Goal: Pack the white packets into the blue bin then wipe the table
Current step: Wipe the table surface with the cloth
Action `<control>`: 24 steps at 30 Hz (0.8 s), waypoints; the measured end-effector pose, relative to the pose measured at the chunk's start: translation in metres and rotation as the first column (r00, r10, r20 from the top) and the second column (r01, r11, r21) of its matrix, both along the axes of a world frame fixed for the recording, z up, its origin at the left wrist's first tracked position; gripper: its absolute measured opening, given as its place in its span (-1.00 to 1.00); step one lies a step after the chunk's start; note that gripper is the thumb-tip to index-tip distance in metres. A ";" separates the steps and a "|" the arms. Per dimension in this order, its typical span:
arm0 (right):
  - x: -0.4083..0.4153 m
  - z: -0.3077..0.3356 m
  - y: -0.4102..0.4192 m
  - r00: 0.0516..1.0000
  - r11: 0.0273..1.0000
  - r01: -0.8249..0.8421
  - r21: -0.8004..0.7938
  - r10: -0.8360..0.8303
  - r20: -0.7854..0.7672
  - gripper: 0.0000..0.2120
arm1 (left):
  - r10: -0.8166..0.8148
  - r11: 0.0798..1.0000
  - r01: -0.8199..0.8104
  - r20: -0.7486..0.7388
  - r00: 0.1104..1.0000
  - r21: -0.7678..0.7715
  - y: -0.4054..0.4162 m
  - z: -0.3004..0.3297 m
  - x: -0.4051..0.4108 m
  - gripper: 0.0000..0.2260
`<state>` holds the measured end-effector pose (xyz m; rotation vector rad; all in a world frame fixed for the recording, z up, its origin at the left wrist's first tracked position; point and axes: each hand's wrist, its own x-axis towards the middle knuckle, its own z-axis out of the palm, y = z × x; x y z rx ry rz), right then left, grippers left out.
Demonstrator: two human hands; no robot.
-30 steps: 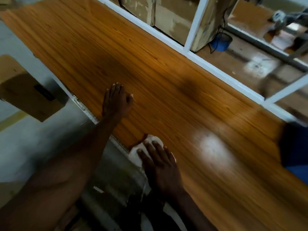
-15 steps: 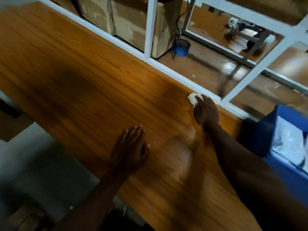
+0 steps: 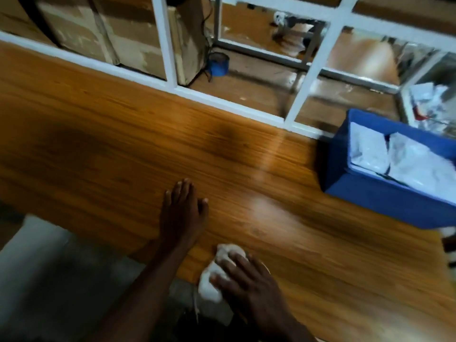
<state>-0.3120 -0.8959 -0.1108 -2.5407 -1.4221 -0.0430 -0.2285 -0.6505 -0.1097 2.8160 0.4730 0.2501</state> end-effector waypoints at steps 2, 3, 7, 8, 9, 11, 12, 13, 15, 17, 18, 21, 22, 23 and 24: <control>0.016 -0.002 -0.016 0.999 0.999 0.046 0.002 -0.046 0.021 -0.58 | -0.066 0.997 0.067 0.008 0.998 -0.042 -0.027 0.002 0.007 -0.50; 0.036 -0.001 -0.021 0.992 0.992 0.128 0.012 -0.128 0.018 -0.58 | -0.111 0.992 0.112 0.020 0.994 -0.061 -0.041 0.002 0.009 -0.51; 0.156 0.005 -0.034 0.861 0.859 0.508 0.068 -0.509 0.006 -0.58 | -0.155 0.988 0.155 0.018 0.988 -0.003 -0.058 -0.002 0.012 -0.50; 0.188 0.007 -0.034 0.805 0.803 0.593 0.054 -0.594 -0.009 -0.58 | -0.148 0.989 0.148 0.013 0.989 -0.001 -0.057 -0.003 0.014 -0.50; 0.218 0.007 -0.032 0.741 0.740 0.671 0.039 -0.671 -0.026 -0.58 | -0.147 0.989 0.147 0.015 0.989 0.007 -0.055 -0.005 0.016 -0.50; 0.267 0.009 -0.024 0.612 0.611 0.791 0.040 -0.787 -0.082 -0.57 | -0.158 0.987 0.158 0.049 0.986 0.010 -0.055 -0.010 0.017 -0.50; 0.289 0.007 -0.019 0.543 0.541 0.839 0.047 -0.831 -0.126 -0.56 | -0.165 0.986 0.165 0.082 0.983 0.004 -0.056 -0.013 0.019 -0.50; 0.307 0.009 -0.013 0.475 0.473 0.879 0.060 -0.862 -0.179 -0.55 | -0.162 0.987 0.163 0.114 0.980 -0.003 -0.056 -0.016 0.020 -0.51; 0.340 0.014 -0.006 0.343 0.336 0.939 0.076 -0.889 -0.304 -0.52 | -0.143 0.990 0.144 0.141 0.980 0.002 -0.056 -0.021 0.022 -0.50; 0.365 0.013 -0.003 0.236 0.246 0.969 0.024 -0.893 -0.382 -0.47 | -0.139 0.990 0.137 0.126 0.982 0.025 -0.055 -0.021 0.022 -0.49; 0.371 0.013 -0.002 0.215 0.231 0.973 0.008 -0.893 -0.395 -0.45 | -0.143 0.990 0.139 0.123 0.982 0.036 -0.056 -0.019 0.022 -0.49; 0.351 0.008 -0.002 0.281 0.293 0.956 0.005 -0.910 -0.305 -0.45 | -0.149 0.989 0.148 0.116 0.982 0.020 -0.055 -0.016 0.024 -0.46; 0.329 0.007 -0.001 0.324 0.331 0.943 0.008 -0.915 -0.240 -0.47 | -0.148 0.989 0.147 0.108 0.983 0.012 -0.055 -0.015 0.023 -0.45; 0.303 0.008 0.001 0.362 0.365 0.931 0.017 -0.913 -0.188 -0.48 | -0.147 0.989 0.147 0.092 0.985 0.009 -0.056 -0.012 0.021 -0.45; 0.275 0.008 0.005 0.389 0.389 0.921 0.031 -0.906 -0.168 -0.49 | -0.147 0.989 0.146 0.073 0.986 0.009 -0.056 -0.011 0.022 -0.44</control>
